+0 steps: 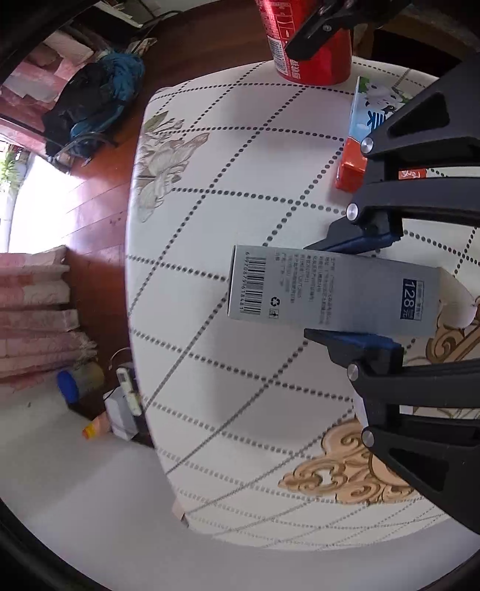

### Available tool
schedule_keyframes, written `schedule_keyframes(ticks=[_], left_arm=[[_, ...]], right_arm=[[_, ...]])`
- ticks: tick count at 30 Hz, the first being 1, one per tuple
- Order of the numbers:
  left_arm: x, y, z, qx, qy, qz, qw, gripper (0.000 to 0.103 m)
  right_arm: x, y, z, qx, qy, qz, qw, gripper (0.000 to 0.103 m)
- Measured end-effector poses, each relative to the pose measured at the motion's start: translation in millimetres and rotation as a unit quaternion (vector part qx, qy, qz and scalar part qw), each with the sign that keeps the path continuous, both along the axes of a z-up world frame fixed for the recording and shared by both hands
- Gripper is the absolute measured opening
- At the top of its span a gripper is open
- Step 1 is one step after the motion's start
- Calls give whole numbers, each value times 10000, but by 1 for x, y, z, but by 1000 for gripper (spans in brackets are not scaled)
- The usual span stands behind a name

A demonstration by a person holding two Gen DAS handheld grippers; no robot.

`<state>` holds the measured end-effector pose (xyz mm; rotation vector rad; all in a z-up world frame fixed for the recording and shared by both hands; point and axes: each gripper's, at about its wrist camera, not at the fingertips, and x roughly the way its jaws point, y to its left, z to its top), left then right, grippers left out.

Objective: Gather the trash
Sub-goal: 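Grasp the grey barcode box with the left tool while the right tool grasps the red cola can, then carry both items over the wastebasket and open both tools to drop them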

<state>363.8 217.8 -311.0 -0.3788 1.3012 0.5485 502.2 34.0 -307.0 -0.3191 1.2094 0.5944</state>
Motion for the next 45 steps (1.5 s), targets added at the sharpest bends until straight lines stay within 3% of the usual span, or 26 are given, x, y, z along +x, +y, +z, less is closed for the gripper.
schedule_keyframes(ticks=[6, 14, 23, 28, 31, 35, 40, 45], left_arm=[[-20, -3, 42, 440, -443, 213, 9978, 32], [-52, -35, 102, 608, -1062, 255, 9922, 32], [-65, -109, 161, 464, -1712, -173, 9840, 32], [-50, -164, 179, 176, -1991, -568, 9782, 32], [-34, -196, 175, -13, -2027, -785, 9761, 32], [0, -233, 146, -477, -1843, -1034, 9763, 32], [48, -267, 88, -1118, -1349, -1240, 9767, 32], [87, -273, 35, -1721, -893, -1292, 9725, 32]], right_arm=[[-11, -5, 10, 207, -144, 52, 9997, 69], [-38, -34, 60, 571, -524, 69, 9970, 69], [-50, -129, 134, 998, -864, -368, 9906, 69], [-43, -197, 152, 1077, -968, -750, 9866, 69], [-35, -240, 148, 965, -990, -971, 9856, 69], [-18, -295, 120, 708, -743, -1310, 9861, 69], [7, -343, 70, 391, -357, -1582, 9860, 69], [31, -366, 11, 361, 265, -1746, 9836, 69]])
